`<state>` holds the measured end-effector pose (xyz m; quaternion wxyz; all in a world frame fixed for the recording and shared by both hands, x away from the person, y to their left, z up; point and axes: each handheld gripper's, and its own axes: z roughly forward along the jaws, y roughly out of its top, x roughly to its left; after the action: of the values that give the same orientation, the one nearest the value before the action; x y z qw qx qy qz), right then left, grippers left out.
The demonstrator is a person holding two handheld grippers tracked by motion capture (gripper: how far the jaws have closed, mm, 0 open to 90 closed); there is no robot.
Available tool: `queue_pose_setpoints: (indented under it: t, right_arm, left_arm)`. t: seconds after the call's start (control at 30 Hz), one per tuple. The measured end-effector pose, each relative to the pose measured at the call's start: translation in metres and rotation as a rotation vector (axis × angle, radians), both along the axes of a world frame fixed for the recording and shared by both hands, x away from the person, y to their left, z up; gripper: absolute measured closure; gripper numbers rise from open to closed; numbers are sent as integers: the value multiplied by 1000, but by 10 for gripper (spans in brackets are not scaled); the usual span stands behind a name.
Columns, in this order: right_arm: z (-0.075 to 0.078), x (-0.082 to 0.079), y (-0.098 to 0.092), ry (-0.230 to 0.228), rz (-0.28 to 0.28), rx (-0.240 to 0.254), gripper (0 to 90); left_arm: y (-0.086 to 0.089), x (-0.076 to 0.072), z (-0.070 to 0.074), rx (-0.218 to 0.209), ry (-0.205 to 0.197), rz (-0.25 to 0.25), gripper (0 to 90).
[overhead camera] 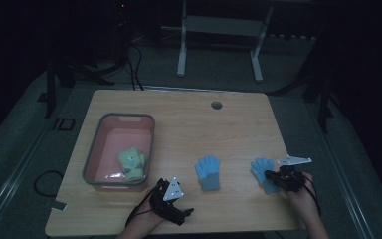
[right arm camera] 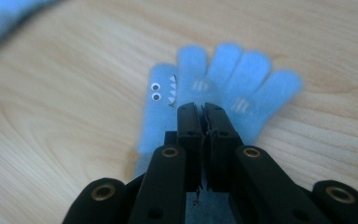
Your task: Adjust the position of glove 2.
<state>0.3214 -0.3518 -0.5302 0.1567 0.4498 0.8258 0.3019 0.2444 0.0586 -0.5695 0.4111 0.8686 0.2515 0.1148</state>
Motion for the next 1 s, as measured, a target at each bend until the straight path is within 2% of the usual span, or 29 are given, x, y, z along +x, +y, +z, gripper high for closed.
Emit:
queue_pose_setpoints:
  t: [0.1,0.17,0.27,0.4,0.5,0.53,0.67,0.73,0.9,1.0]
  right_arm:
    - [11,-5,12,4,-64,27,865]
    - [17,-9,24,1,-72,29,865]
    - [25,-12,41,-24,-105,8,865]
    - [30,-11,59,-40,-158,35,865]
    - [32,-10,74,-49,-167,29,866]
    - [31,-8,78,-41,-169,47,866]
    - [25,-5,92,-31,-185,58,865]
    - [19,-3,98,-28,-191,36,865]
    - [4,0,102,1,-211,26,862]
    - [-5,2,103,18,-217,4,853]
  left_arm:
    - [0,0,0,5,-3,-3,30]
    - [0,-1,0,6,-7,-1,30]
    - [0,0,0,6,-5,-1,29]
    - [0,0,0,5,-6,-3,29]
    - [0,-1,0,9,-8,-7,29]
    - [-1,-1,0,11,-10,-8,30]
    - [-1,-1,0,12,-12,-10,30]
    - [-1,-1,0,14,-12,-13,29]
    - [-1,-2,0,16,-13,-16,29]
    - [-1,-1,0,15,-11,-16,30]
